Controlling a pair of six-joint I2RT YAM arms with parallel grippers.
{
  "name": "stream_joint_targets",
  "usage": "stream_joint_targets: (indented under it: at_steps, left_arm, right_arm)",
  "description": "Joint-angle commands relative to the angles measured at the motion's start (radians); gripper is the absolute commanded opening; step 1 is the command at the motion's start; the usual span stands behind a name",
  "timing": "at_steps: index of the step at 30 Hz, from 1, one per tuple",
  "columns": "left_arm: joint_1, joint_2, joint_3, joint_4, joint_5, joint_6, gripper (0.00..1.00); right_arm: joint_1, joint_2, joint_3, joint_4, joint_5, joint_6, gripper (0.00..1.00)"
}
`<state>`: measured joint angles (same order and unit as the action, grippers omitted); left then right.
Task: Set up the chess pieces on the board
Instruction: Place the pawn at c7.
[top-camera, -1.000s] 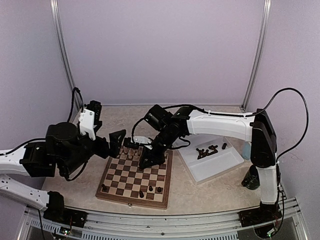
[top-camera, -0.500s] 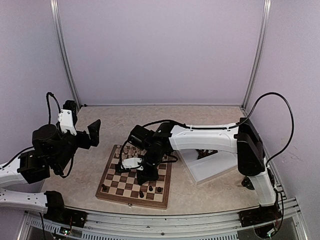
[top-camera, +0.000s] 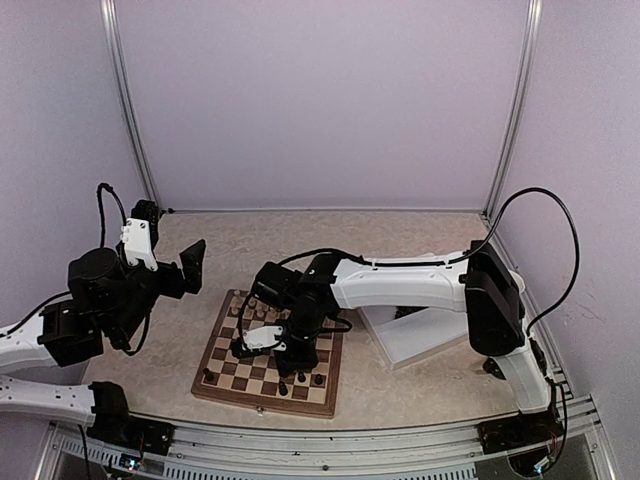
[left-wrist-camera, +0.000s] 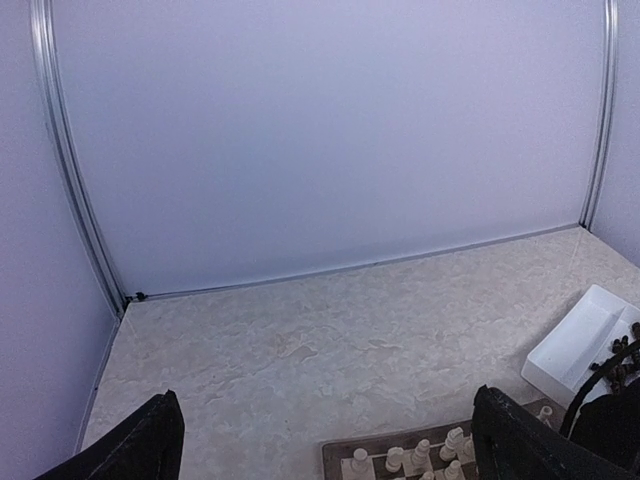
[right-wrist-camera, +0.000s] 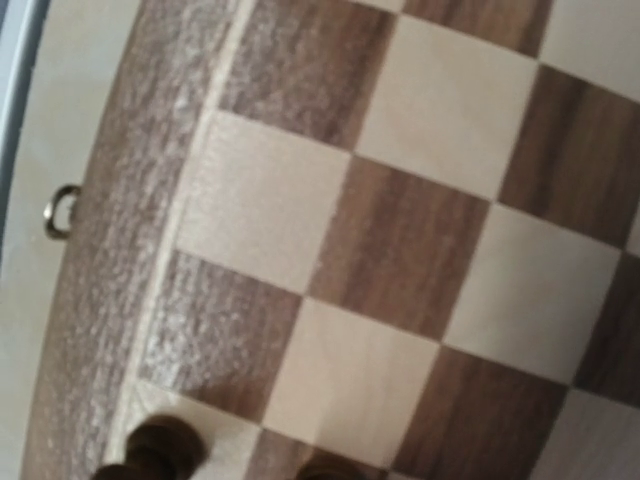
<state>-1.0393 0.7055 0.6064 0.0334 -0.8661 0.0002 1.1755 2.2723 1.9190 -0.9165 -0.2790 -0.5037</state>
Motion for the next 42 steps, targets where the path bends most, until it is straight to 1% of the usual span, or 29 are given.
stream_joint_targets:
  at_steps: [1,11,15,16,18,20,32,37,42]
  left_arm:
    - [0.005,0.005,0.009,0.017,0.006,0.017,0.99]
    - [0.006,0.01,0.01,0.017,0.006,0.014,0.99]
    - [0.006,0.01,0.011,0.016,0.007,0.013,0.99]
    - [0.005,0.011,0.012,0.016,0.006,0.013,0.99]
    - [0.006,0.011,0.012,0.016,0.006,0.012,0.99]
    - [0.006,0.011,0.012,0.016,0.006,0.014,0.99]
    - [0.005,0.012,0.013,0.011,0.003,0.01,0.99]
    - [0.005,0.013,0.013,0.011,0.001,0.014,0.99]
    - [0.006,0.018,0.013,0.01,0.005,0.014,0.99]
  right_arm:
    - [0.025,0.001,-0.004,-0.03,-0.006,-0.016,0.05]
    - [0.033,-0.023,-0.045,-0.019,0.02,-0.016,0.05]
    - [0.033,-0.031,-0.055,-0.007,0.048,-0.002,0.09]
    - [0.033,-0.034,-0.057,-0.007,0.048,-0.002,0.12]
    - [0.034,-0.045,-0.068,0.001,0.055,-0.002,0.24]
    - [0.035,-0.054,-0.078,0.007,0.057,-0.002,0.28]
    - [0.035,-0.058,-0.058,0.023,0.059,0.0,0.3]
    - [0.024,-0.072,-0.007,-0.001,0.008,0.0,0.35]
    - [-0.005,-0.114,-0.022,-0.022,-0.027,-0.012,0.39]
